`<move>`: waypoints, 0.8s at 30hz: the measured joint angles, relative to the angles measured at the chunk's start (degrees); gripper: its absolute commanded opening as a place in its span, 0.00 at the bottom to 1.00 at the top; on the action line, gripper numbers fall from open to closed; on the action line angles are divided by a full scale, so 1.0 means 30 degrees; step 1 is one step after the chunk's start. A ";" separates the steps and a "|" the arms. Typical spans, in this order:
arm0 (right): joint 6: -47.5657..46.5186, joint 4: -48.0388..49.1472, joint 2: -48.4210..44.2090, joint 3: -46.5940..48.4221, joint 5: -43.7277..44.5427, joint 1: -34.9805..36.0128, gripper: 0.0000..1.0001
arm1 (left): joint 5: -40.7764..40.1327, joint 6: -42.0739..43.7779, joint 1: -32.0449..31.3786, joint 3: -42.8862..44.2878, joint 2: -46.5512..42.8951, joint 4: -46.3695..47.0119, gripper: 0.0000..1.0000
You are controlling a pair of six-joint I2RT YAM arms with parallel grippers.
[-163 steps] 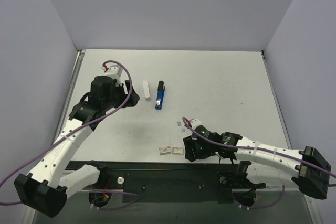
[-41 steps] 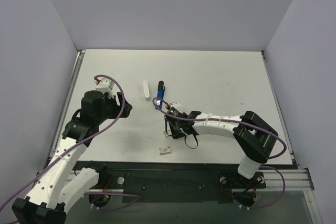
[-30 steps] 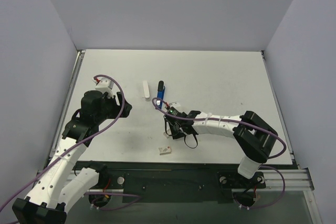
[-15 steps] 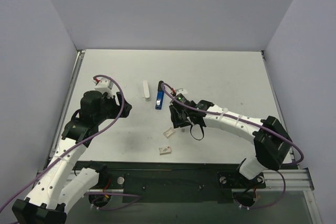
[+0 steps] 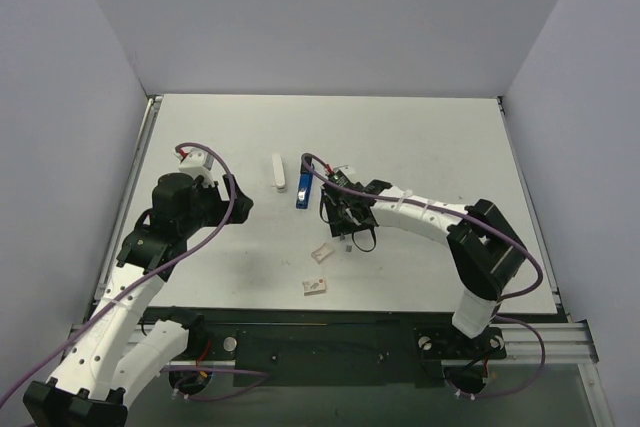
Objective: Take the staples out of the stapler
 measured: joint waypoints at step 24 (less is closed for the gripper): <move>-0.1129 0.0845 0.2208 0.0342 -0.1377 -0.0364 0.27 | 0.0007 -0.0044 0.0270 0.0000 0.0015 0.0007 0.88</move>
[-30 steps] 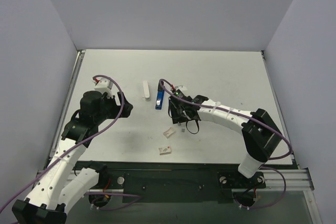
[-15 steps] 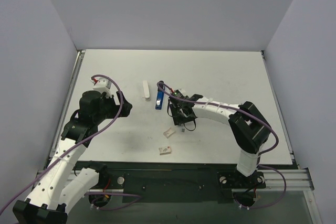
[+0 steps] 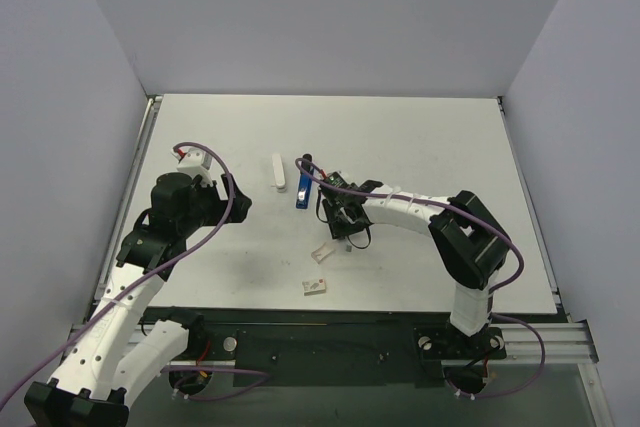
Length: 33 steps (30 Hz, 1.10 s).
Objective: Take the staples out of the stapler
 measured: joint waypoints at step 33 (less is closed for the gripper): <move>-0.0066 -0.0270 -0.2943 0.0015 0.0372 0.2127 0.05 | 0.0146 0.0007 0.0080 0.0000 -0.0007 0.0000 0.88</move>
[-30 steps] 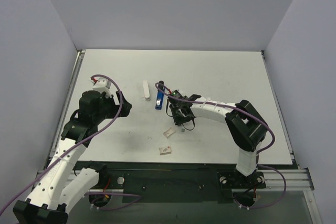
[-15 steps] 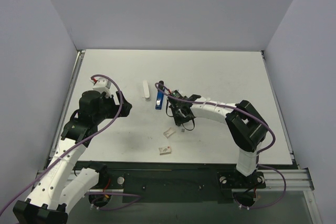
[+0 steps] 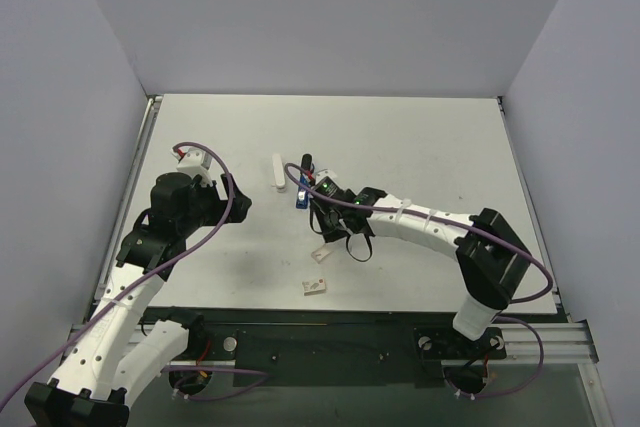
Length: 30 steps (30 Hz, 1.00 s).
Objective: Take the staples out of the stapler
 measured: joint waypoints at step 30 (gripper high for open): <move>-0.0940 0.0590 0.1260 -0.0437 -0.1508 0.0823 0.09 | 0.0000 0.0000 0.0000 -0.0007 -0.0073 0.0000 0.88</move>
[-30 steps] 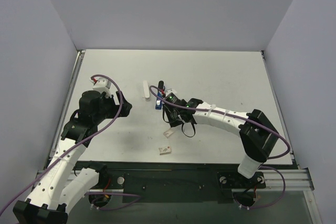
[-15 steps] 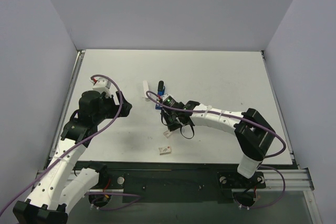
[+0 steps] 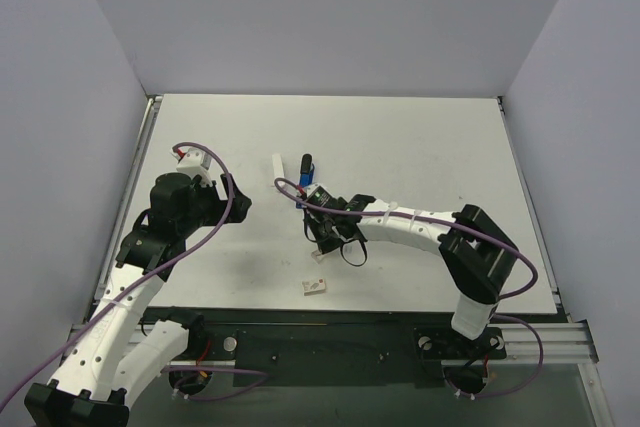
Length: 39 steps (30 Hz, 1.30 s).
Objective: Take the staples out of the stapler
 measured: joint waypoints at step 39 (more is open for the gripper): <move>-0.0051 0.0138 0.0510 0.0000 0.0022 0.0066 0.21 | 0.0146 0.0000 0.0007 0.0000 -0.0022 0.0000 0.88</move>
